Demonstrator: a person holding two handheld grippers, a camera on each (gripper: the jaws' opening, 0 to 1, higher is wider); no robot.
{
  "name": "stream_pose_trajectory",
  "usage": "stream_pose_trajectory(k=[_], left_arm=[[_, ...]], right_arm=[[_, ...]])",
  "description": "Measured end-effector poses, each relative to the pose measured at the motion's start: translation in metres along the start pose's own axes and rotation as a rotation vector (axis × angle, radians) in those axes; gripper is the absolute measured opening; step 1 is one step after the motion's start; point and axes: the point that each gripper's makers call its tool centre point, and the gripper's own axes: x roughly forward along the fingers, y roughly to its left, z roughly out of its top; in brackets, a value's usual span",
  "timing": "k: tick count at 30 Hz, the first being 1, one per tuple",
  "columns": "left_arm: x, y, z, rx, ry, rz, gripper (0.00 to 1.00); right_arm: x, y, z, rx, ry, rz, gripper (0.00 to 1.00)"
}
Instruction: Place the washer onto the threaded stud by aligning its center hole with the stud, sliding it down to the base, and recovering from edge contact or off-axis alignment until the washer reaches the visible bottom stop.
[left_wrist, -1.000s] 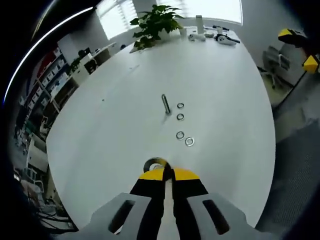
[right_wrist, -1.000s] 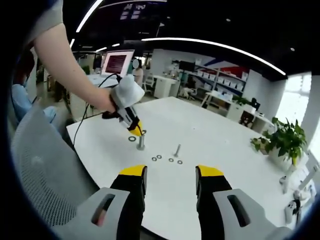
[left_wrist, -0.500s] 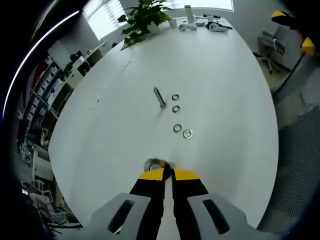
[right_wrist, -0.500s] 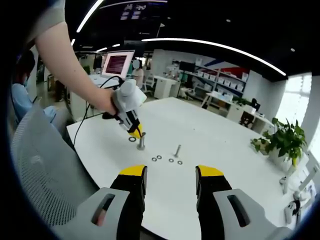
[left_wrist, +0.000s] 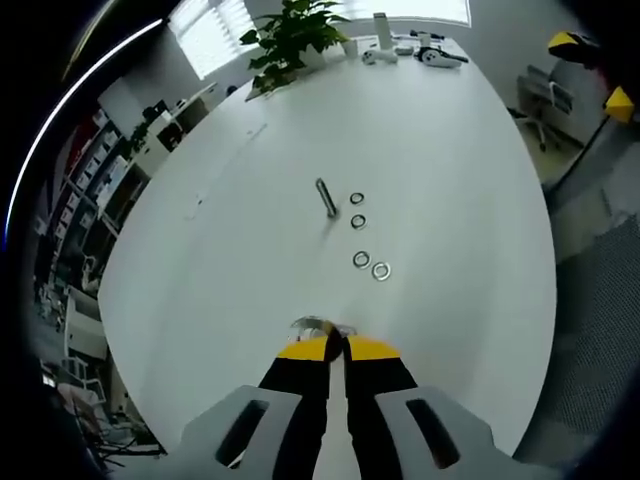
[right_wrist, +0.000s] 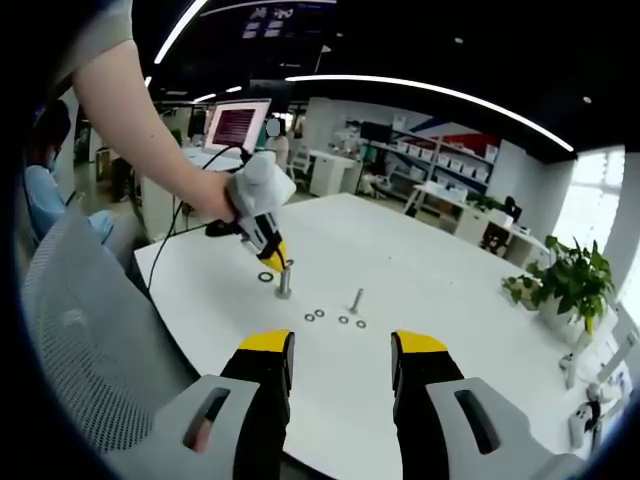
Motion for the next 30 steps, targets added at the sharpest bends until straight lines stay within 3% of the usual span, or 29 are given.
stream_pose_trajectory(k=[12,21,25,27,30], left_arm=[[0.004,-0.004,0.007,0.094,0.011,-0.002,0.0],[0.002,-0.001,0.0,0.026,0.013,-0.003,0.0],[-0.002,0.001,0.004,-0.02,-0.02,0.011,0.0],[-0.002,-0.008,0.012,-0.104,-0.082,-0.015,0.0],[0.001,-0.025,0.009,-0.07,-0.069,-0.021,0.0]], right_arm=[[-0.001,-0.001,0.0,0.003,-0.001,-0.005,0.41],[-0.001,-0.001,0.0,0.002,-0.004,-0.005,0.41],[-0.001,-0.001,0.0,0.002,-0.005,-0.003,0.41],[-0.001,-0.001,0.001,0.003,-0.005,-0.002,0.41],[-0.001,-0.001,0.001,0.004,-0.007,-0.003,0.41]])
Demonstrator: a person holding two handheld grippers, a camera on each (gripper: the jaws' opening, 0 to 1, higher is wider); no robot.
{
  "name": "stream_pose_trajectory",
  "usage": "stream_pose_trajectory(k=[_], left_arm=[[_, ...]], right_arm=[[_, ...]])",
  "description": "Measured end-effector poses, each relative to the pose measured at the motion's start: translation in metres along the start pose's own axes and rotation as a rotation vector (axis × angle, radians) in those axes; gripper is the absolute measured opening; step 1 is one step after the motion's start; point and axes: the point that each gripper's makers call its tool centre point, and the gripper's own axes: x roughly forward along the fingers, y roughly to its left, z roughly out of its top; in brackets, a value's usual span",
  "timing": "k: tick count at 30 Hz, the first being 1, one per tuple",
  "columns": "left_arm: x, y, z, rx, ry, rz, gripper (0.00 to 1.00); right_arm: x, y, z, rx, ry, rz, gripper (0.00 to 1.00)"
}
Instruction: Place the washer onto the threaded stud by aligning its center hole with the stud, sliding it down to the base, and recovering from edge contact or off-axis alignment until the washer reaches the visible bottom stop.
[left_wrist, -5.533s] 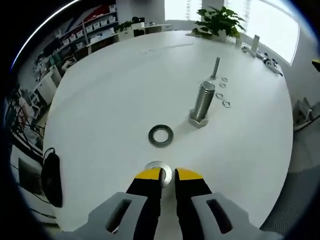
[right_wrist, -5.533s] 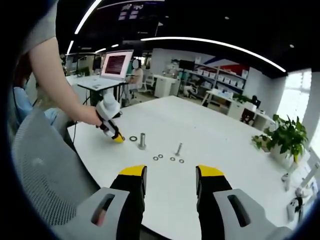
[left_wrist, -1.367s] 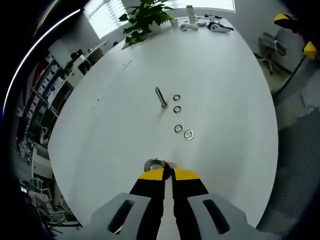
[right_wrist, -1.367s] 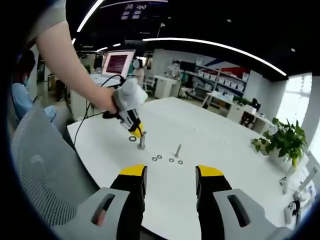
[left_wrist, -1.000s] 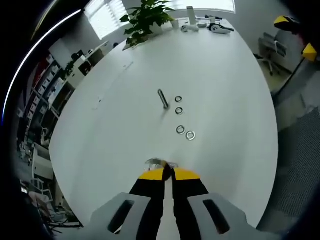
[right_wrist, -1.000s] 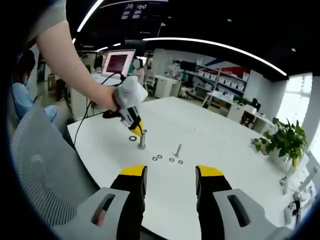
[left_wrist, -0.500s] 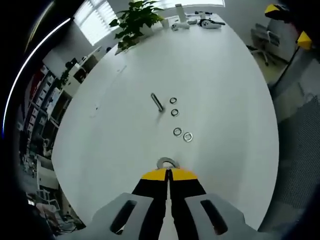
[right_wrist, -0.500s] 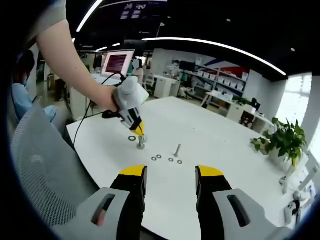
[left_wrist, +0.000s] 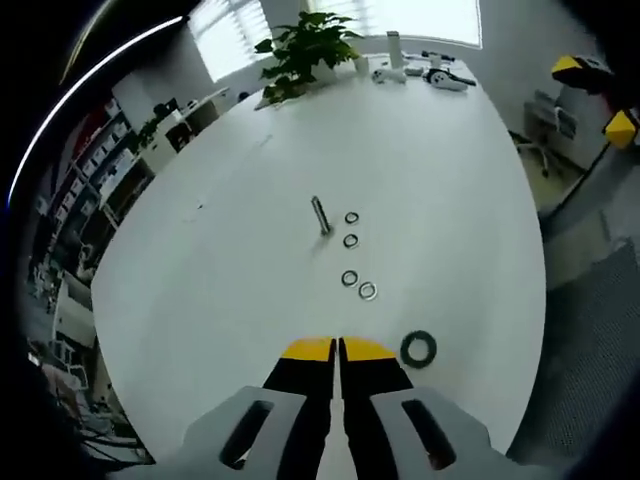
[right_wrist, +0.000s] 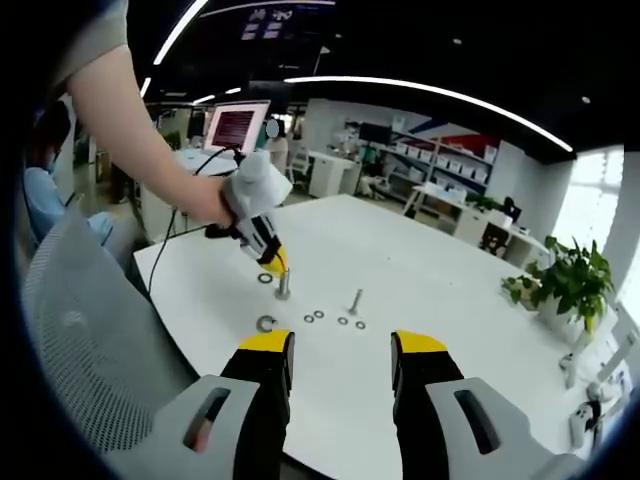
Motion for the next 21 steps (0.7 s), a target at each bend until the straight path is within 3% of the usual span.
stream_pose_trajectory(k=[3,10,21], left_arm=[[0.008,-0.02,-0.009,0.002,0.015,-0.038,0.0],[0.017,-0.044,-0.019,-0.043,0.037,-0.08,0.0],[0.025,-0.055,-0.027,-0.08,0.082,-0.119,0.04]], right_arm=[[0.0,0.0,0.0,0.0,0.0,0.0,0.41],[0.001,0.001,0.0,-0.002,0.002,0.005,0.41],[0.0,0.0,-0.001,0.0,0.001,0.005,0.41]])
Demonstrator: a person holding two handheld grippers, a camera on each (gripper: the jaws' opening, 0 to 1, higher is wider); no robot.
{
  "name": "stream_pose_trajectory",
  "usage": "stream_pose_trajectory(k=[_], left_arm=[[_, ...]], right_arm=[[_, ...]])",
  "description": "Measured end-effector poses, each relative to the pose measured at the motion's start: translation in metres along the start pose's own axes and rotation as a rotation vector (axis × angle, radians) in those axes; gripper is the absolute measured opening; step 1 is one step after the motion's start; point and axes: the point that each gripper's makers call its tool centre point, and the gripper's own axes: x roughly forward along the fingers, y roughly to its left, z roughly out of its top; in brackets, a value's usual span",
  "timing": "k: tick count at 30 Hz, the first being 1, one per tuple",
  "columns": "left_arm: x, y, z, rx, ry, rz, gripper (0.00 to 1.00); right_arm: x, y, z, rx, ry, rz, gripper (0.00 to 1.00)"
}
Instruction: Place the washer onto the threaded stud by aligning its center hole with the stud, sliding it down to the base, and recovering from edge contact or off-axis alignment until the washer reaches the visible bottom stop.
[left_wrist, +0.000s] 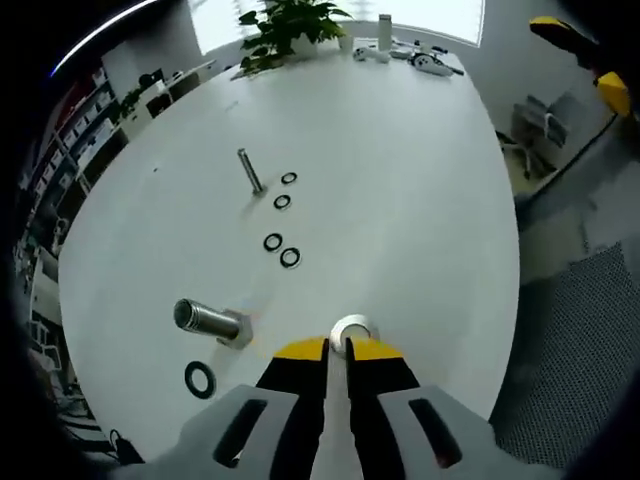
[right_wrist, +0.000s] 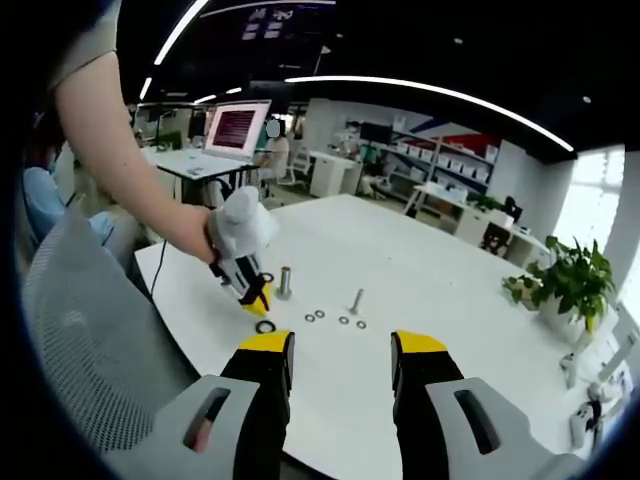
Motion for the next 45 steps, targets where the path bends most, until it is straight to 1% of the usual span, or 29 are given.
stream_pose_trajectory(k=[2,5,7,12,15,17,19,21,25,31,32,35,36,41,45], left_arm=[[0.003,0.0,-0.001,-0.006,0.006,-0.008,0.06],[0.008,-0.005,-0.005,-0.029,0.034,-0.027,0.11],[0.009,-0.007,-0.006,-0.021,0.041,-0.035,0.12],[0.015,-0.01,-0.007,-0.027,0.063,-0.059,0.18],[0.019,-0.013,-0.01,-0.037,0.087,-0.077,0.24],[0.022,-0.016,-0.012,-0.027,0.104,-0.092,0.24],[0.022,-0.014,-0.012,-0.002,0.111,-0.083,0.24],[0.022,-0.013,-0.01,-0.012,0.118,-0.091,0.24],[0.022,-0.014,-0.008,-0.006,0.126,-0.098,0.25],[0.027,-0.015,-0.007,0.056,0.154,-0.102,0.24],[0.026,-0.015,-0.007,0.078,0.166,-0.104,0.24],[0.025,-0.017,-0.01,0.184,0.199,-0.111,0.24],[0.025,-0.019,-0.01,0.182,0.204,-0.117,0.24],[0.025,-0.018,-0.009,0.191,0.218,-0.118,0.24],[0.025,-0.017,-0.01,0.189,0.219,-0.12,0.24]], right_arm=[[0.0,0.0,0.0,0.0,-0.001,-0.001,0.41],[0.0,0.0,0.0,0.001,-0.001,-0.001,0.41],[0.0,0.0,0.0,-0.001,-0.001,-0.001,0.41],[0.0,0.0,0.0,-0.001,0.001,0.0,0.41],[0.0,0.0,0.0,0.0,0.001,-0.002,0.41],[0.0,0.0,0.0,0.001,0.001,-0.003,0.41],[0.0,0.0,0.0,0.001,0.002,-0.002,0.41],[0.0,0.0,0.0,0.001,0.001,-0.002,0.41],[0.0,0.0,0.0,0.0,0.001,-0.002,0.41],[0.0,-0.001,0.0,0.001,0.001,-0.002,0.41],[0.0,-0.001,0.0,0.001,0.0,-0.002,0.41],[0.0,-0.001,0.0,0.002,-0.001,-0.002,0.41],[-0.001,-0.001,0.0,0.003,-0.003,-0.003,0.41],[-0.001,-0.003,0.002,0.021,-0.016,-0.007,0.41],[-0.005,-0.013,0.005,0.095,-0.047,-0.028,0.41]])
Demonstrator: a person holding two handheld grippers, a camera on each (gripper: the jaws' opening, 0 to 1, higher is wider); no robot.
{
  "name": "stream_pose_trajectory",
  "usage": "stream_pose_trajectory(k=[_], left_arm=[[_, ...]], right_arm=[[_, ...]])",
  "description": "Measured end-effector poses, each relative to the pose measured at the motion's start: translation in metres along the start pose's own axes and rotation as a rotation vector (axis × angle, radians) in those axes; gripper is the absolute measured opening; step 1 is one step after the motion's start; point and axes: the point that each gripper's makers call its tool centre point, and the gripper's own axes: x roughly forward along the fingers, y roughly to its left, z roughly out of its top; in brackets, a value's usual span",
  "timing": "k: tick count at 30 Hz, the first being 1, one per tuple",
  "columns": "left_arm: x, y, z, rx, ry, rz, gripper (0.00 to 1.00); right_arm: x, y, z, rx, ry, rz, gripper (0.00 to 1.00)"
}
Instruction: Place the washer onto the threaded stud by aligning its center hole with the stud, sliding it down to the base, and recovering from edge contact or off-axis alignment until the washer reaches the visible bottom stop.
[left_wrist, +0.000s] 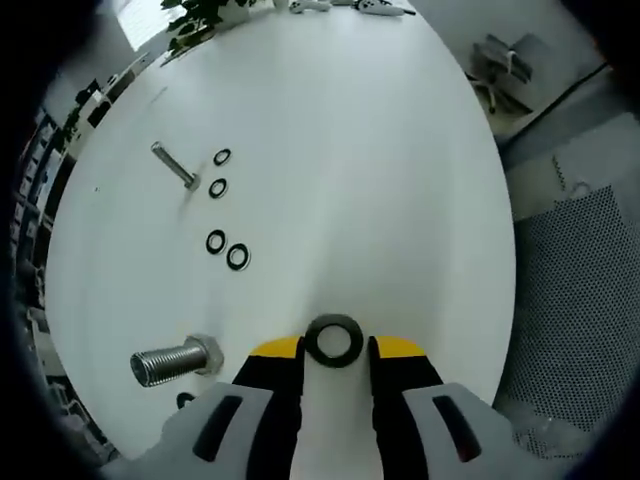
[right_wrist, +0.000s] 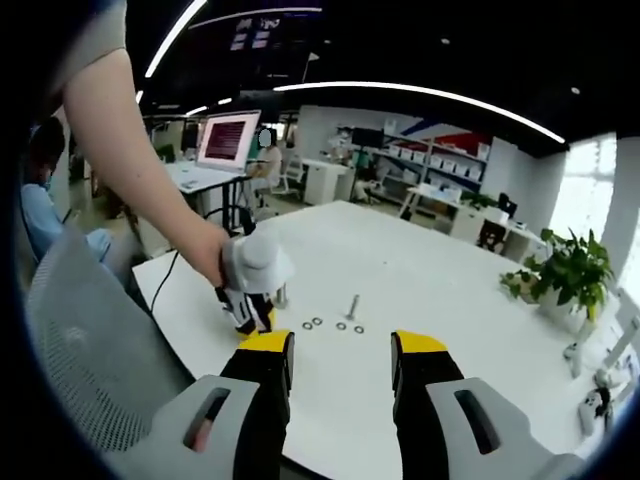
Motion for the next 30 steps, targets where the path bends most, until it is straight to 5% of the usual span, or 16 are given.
stream_pose_trajectory(k=[23,30], left_arm=[[-0.0002,-0.0033,-0.0001,0.007,0.041,0.009,0.21],[-0.0025,-0.0011,-0.0027,-0.046,-0.011,0.015,0.21]], right_arm=[[0.0006,0.0026,0.0007,-0.007,-0.002,0.005,0.43],[0.0003,0.0027,0.0004,-0.009,-0.001,0.006,0.43]])
